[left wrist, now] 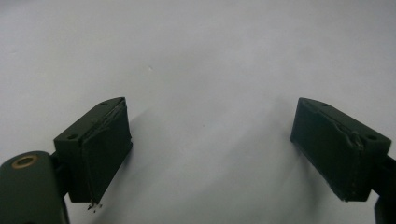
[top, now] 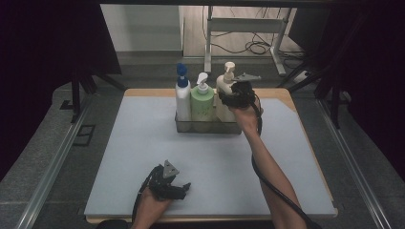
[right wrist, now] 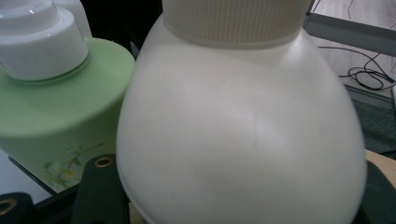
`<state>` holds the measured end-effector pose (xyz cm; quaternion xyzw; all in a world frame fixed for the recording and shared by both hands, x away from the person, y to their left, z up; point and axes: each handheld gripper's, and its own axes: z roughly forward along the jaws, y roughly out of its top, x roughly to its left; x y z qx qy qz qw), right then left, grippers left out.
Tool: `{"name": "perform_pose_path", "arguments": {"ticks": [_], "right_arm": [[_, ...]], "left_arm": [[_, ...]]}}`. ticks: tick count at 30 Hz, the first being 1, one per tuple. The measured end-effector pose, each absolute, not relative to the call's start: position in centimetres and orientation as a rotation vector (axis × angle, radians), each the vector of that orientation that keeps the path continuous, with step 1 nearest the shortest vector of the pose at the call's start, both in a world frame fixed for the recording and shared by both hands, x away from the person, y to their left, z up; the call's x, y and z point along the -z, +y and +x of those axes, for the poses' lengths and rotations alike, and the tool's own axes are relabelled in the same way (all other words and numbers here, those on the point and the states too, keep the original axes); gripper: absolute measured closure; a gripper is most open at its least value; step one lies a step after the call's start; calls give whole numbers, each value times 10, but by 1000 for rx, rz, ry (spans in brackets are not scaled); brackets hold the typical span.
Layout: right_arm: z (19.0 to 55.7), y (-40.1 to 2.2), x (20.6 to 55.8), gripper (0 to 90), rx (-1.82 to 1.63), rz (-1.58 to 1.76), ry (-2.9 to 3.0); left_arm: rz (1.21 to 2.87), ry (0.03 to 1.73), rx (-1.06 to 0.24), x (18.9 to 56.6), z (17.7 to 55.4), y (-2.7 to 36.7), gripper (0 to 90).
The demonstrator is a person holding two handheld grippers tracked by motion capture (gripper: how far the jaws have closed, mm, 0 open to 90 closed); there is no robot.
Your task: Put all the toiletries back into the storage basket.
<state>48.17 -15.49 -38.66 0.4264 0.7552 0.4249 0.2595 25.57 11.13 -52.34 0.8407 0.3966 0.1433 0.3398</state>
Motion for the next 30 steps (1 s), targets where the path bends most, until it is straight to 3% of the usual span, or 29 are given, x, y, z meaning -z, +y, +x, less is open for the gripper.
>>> {"name": "perform_pose_path", "arguments": {"ticks": [30], "right_arm": [[484, -155, 414, 388, -1062, 1202, 2140]], "left_arm": [[2189, 1033, -372, 523, 256, 111, 120]]}}
